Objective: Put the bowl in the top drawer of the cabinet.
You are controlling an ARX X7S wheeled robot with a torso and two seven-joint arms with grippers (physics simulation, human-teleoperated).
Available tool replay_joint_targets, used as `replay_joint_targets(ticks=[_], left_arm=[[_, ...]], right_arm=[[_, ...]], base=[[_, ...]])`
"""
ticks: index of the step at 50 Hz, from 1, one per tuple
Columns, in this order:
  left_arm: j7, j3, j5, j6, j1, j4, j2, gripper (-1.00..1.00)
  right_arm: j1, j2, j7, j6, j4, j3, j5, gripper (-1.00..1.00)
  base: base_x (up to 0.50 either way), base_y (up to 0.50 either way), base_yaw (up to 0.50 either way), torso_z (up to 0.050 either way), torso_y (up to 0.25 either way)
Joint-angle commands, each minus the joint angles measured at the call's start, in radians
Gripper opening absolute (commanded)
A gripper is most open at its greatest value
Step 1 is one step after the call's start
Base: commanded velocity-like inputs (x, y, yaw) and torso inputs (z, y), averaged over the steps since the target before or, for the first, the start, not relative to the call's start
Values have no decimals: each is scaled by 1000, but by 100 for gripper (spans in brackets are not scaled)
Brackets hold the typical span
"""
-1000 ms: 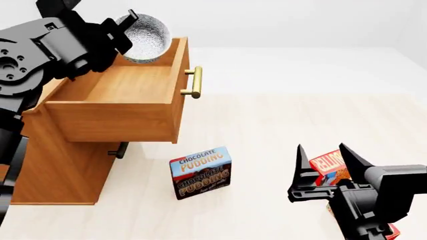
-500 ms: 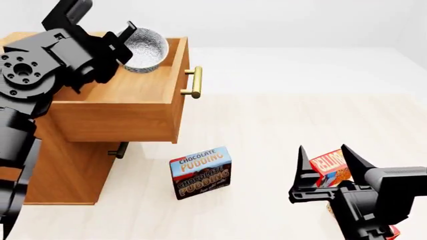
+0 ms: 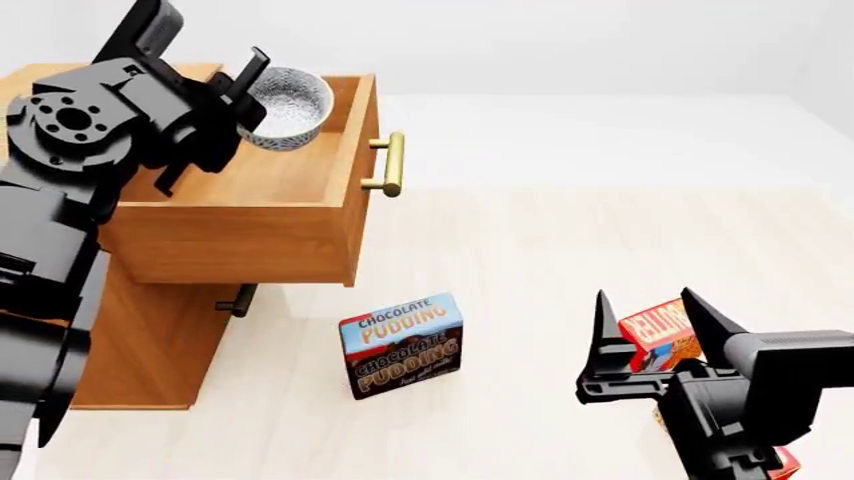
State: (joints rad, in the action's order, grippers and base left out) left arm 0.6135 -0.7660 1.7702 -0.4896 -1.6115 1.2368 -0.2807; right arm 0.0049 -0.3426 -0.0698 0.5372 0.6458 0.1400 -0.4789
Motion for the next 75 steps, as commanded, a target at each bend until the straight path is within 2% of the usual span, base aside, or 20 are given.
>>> replay_joint_targets(ticks=[1,15,26,34,52,64,65,75], left_arm=[[-58,-19,18,2,-43,71,35,-100],[-56,-129,110,55,-21,71,41,-100],[-60,-298,255,113,-14,72,33,-100],[-76,-500,434,161,-19,72,26,-100],[-142,-1055,943,252,-45,72,29,-100],[-165,-1293,1159,285,-54,72,41,-100],[-165,-1305,1172,288,-54,72,41,100],[-190,-1394,1249,290,-64,72,45,100]], right_arm=[[4,-2,-2,-5,-14,-7,2,100],[-6,-3,-4,-20,-22,-7,4,100],[-21,-6,-4,-30,-21,0,-1,100],[-26,-8,-5,-36,-26,1,-3,100],[-22,-9,-7,-46,-44,-6,-2,100],[-24,-10,-4,-59,-59,-7,-3,100],[-24,-11,-4,-60,-59,-7,-3,100],[-29,-13,-5,-65,-61,-8,-5,100]], base=[[0,0,0,0,0],[0,0,0,0,1],[0,0,0,0,0],[0,0,0,2,1],[0,0,0,0,0],[0,0,0,0,1],[0,0,0,0,0],[0,0,0,0,0]])
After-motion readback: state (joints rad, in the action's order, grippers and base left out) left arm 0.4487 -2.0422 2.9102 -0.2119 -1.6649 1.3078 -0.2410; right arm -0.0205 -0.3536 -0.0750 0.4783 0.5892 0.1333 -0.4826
